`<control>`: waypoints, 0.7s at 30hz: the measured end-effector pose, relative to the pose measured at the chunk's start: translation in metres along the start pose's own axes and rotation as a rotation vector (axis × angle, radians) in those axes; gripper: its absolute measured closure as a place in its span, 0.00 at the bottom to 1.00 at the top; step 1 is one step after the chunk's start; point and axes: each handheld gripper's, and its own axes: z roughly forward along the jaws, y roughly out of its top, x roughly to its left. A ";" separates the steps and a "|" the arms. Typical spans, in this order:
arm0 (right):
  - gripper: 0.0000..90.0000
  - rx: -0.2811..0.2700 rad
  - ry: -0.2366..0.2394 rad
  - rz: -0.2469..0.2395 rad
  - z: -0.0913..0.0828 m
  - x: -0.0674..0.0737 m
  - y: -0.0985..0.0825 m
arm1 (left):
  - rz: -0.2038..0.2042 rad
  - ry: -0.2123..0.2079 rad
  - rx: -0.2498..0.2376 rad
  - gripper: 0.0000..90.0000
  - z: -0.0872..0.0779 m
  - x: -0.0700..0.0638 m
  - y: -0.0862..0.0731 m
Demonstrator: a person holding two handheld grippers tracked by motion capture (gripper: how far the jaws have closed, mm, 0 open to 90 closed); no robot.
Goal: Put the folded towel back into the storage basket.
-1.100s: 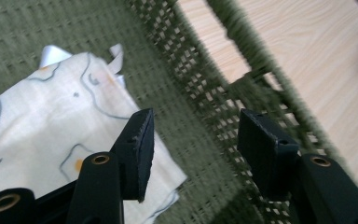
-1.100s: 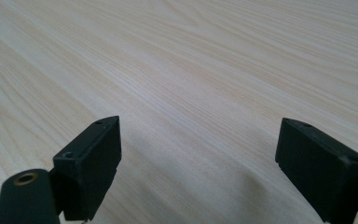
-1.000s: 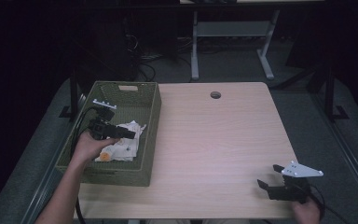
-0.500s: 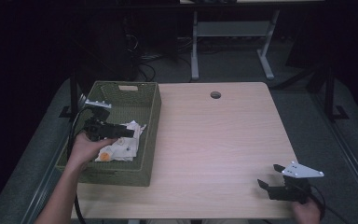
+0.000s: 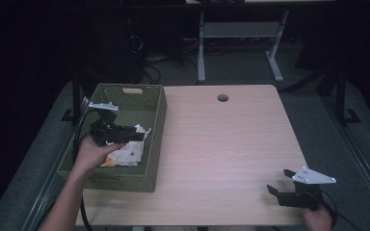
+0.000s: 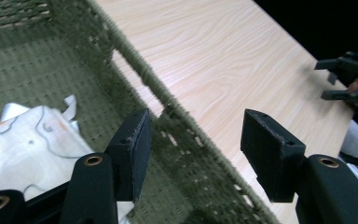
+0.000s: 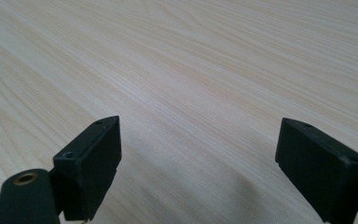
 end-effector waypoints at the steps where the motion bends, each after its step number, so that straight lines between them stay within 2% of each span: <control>1: 0.15 -0.002 -0.001 -0.002 0.000 0.000 0.000 | 0.002 0.002 -0.002 0.48 0.000 -0.001 0.000; 7: 0.15 -0.001 -0.005 0.002 -0.001 0.000 0.000 | 0.007 -0.020 -0.015 0.48 0.003 -0.005 0.001; 10: 0.15 -0.005 -0.006 0.006 -0.002 0.000 -0.001 | 0.023 -0.029 -0.014 0.48 0.004 -0.011 0.003; 21: 0.15 -0.016 -0.009 -0.003 -0.004 0.001 0.001 | 0.081 -0.051 -0.015 0.46 0.013 -0.039 0.007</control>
